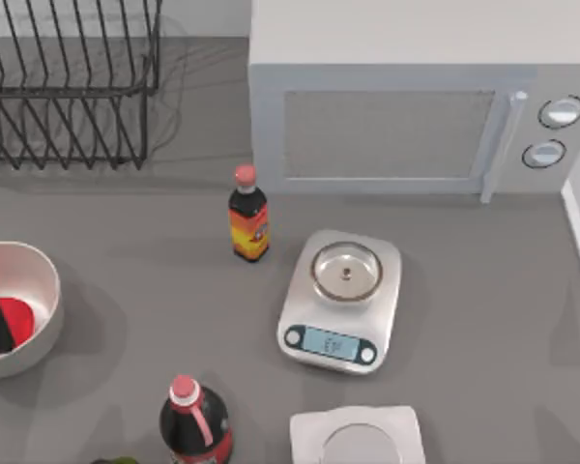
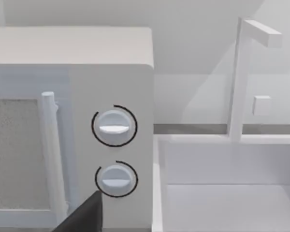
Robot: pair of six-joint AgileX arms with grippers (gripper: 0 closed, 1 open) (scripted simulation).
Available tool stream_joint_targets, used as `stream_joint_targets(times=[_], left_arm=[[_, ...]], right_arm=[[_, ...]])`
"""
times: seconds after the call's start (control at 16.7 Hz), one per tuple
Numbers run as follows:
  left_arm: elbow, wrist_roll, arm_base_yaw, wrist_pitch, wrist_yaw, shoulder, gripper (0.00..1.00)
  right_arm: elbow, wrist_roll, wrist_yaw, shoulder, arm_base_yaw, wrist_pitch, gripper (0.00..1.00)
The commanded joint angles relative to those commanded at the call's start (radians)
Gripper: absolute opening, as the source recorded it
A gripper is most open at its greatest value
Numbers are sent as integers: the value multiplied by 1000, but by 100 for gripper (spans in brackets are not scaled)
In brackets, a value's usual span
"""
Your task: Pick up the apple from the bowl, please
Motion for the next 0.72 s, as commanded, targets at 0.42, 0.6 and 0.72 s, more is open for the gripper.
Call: stream_joint_targets(times=[0.42, 0.6, 0.72], left_arm=[[440, 4, -4, -398, 0, 637, 100], [636, 6, -6, -575, 0, 935, 100], [753, 7, -7, -681, 0, 1113, 100]], right_arm=[[0, 0, 0, 0, 0, 0, 100], [0, 0, 0, 0, 0, 0, 100], [0, 0, 0, 0, 0, 0, 100]])
